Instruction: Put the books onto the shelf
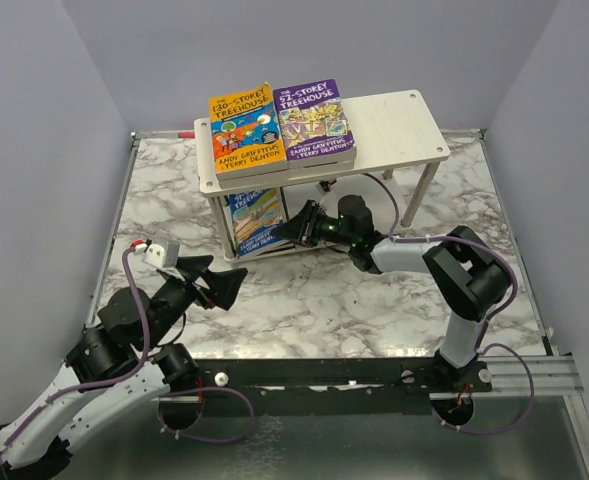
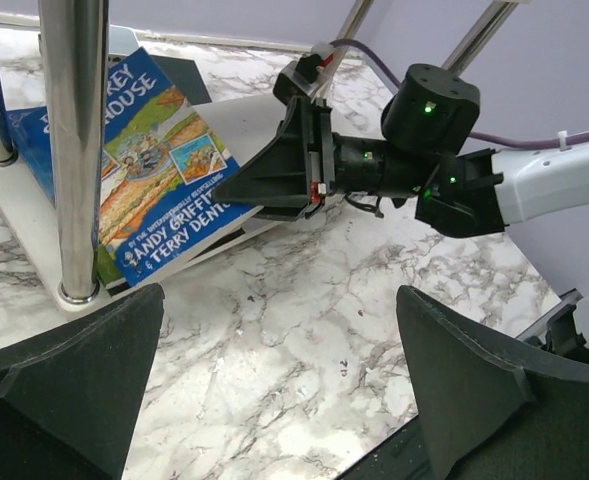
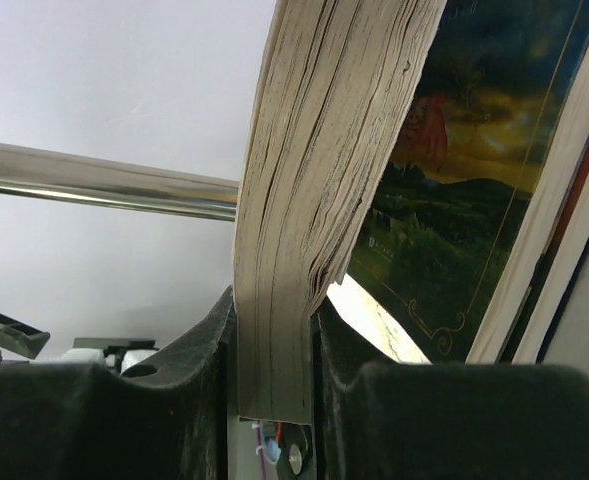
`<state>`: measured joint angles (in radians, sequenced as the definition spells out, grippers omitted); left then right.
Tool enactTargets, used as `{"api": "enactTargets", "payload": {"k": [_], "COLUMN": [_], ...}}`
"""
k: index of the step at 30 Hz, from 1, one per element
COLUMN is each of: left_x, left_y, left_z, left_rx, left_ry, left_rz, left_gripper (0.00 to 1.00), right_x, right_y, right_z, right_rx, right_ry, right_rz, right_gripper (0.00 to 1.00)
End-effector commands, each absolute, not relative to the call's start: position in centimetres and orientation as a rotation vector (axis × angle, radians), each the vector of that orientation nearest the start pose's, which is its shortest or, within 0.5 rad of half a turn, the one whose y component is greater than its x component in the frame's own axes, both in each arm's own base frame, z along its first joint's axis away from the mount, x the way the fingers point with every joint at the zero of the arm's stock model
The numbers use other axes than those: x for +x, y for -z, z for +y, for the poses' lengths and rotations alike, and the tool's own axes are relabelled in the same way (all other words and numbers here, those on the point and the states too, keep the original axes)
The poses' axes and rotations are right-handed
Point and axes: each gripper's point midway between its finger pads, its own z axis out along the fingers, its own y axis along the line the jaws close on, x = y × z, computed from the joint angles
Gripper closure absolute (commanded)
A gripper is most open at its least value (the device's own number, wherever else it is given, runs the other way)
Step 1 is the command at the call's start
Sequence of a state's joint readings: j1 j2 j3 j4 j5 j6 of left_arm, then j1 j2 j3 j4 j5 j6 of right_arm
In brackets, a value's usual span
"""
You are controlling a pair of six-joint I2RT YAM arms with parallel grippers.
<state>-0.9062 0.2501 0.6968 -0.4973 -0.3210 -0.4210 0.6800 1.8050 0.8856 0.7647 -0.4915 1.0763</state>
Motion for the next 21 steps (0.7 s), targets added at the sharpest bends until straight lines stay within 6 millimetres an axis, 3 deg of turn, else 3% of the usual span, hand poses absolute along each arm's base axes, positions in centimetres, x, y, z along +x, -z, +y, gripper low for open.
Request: {"api": "enactTargets", "payload": {"k": [1,13,21], "left_x": [15.3,15.2,15.3], "left_y": [-29.3,-29.4,-29.4], "left_z": [-13.3,-13.1,-13.0], "left_rx": [0.16,0.153,0.147], "left_ry": [0.771,0.774,0.772], "left_rz": [1.63,1.622,1.621], "left_gripper": [0.01,0.01,0.01], "right_x": [30.1,31.7,31.8], "right_y": [-19.1,-17.9,-15.9], "right_z": [40.8,41.5,41.3], "right_rx": [-0.159,-0.104,-0.055], "right_ry": [-1.755,-1.74,-1.732], "right_rz": [1.904,1.922,1.955], "right_gripper": [0.99,0.99,0.99]}}
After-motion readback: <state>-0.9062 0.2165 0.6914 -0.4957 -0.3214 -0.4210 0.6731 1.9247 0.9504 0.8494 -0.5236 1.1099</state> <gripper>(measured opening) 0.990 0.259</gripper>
